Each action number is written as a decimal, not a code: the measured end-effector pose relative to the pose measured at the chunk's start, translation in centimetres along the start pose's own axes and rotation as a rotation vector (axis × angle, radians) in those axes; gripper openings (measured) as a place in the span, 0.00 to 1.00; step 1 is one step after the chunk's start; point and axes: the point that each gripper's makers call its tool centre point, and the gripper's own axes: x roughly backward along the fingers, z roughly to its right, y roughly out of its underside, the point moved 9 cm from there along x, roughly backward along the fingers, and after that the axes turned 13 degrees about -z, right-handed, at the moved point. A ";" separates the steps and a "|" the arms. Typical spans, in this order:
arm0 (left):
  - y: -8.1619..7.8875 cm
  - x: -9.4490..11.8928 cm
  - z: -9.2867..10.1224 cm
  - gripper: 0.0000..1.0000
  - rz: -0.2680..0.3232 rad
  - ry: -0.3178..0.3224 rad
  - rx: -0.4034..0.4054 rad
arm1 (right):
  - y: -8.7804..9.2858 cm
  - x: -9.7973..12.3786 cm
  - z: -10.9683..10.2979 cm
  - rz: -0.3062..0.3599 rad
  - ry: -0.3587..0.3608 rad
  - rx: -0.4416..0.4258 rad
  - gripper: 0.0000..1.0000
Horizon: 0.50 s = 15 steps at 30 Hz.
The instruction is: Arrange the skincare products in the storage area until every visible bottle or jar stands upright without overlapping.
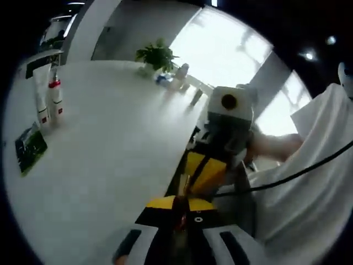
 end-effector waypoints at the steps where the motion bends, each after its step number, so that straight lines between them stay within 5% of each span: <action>1: -0.2 0.2 -0.1 0.12 0.023 0.002 0.015 | -0.1 0.2 0.0 0.013 -0.007 -0.006 0.00; 5: -0.8 0.8 -0.2 0.25 0.088 0.015 0.034 | -0.7 1.1 -0.1 0.059 -0.022 -0.010 0.00; 11: -1.8 2.1 -0.1 0.41 0.289 0.066 0.123 | -1.5 2.9 -0.1 0.123 -0.035 -0.017 0.00; 15: -2.0 3.1 -0.5 0.40 0.397 0.117 0.212 | -2.4 3.8 -0.2 0.211 -0.048 -0.041 0.00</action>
